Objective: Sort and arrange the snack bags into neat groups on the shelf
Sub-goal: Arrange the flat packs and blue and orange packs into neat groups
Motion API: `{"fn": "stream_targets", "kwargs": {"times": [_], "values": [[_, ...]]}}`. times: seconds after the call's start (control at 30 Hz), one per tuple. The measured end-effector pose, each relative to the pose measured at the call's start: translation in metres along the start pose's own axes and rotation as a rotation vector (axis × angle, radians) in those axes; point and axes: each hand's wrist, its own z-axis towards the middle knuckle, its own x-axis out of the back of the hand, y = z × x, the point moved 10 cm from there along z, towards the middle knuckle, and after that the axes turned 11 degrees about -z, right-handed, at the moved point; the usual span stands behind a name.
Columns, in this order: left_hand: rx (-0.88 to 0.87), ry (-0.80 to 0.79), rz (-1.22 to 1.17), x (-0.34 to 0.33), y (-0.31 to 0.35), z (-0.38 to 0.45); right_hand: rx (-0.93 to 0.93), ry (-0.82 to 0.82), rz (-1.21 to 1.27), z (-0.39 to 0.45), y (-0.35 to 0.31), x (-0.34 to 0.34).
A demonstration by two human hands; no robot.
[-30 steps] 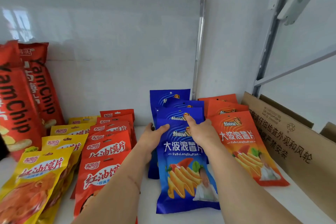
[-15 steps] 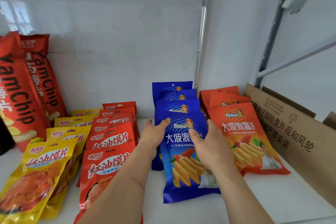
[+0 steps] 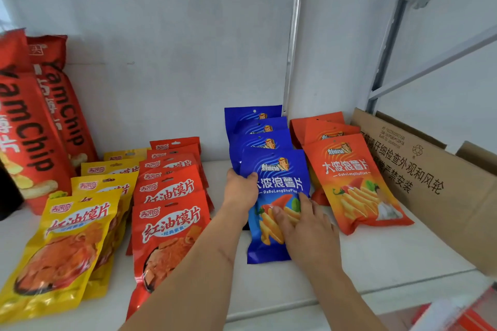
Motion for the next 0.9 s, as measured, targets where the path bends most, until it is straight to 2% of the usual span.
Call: {"fn": "stream_targets", "kwargs": {"times": [0.13,0.23,0.33,0.4,0.47,0.57,0.7,0.77,0.9], "values": [[-0.02,-0.033,0.067,0.001,0.011,-0.017,-0.013,0.072,0.042,-0.005,0.005,0.005],[-0.157,-0.032,0.226,0.015,0.037,-0.033,0.022,0.219,0.016,-0.014,0.001,0.026],[-0.346,0.061,0.41,0.047,0.07,-0.053,0.125,0.364,0.061,-0.031,-0.014,0.048],[-0.428,0.182,0.559,0.077,0.086,-0.065,0.213,0.385,0.159,-0.046,-0.033,0.056],[-0.454,0.277,0.682,0.107,0.093,-0.076,0.309,0.303,0.263,-0.06,-0.059,0.054],[-0.394,0.309,0.768,0.145,0.087,-0.082,0.459,0.097,0.372,-0.086,-0.104,0.039],[-0.231,0.297,0.628,0.174,0.058,-0.079,0.476,-0.146,0.32,-0.111,-0.139,0.002],[-0.203,0.298,0.55,0.181,0.048,-0.076,0.448,-0.193,0.254,-0.114,-0.147,-0.009],[-0.198,0.275,0.497,0.186,0.038,-0.071,0.404,-0.173,0.145,-0.116,-0.152,-0.017]]}}
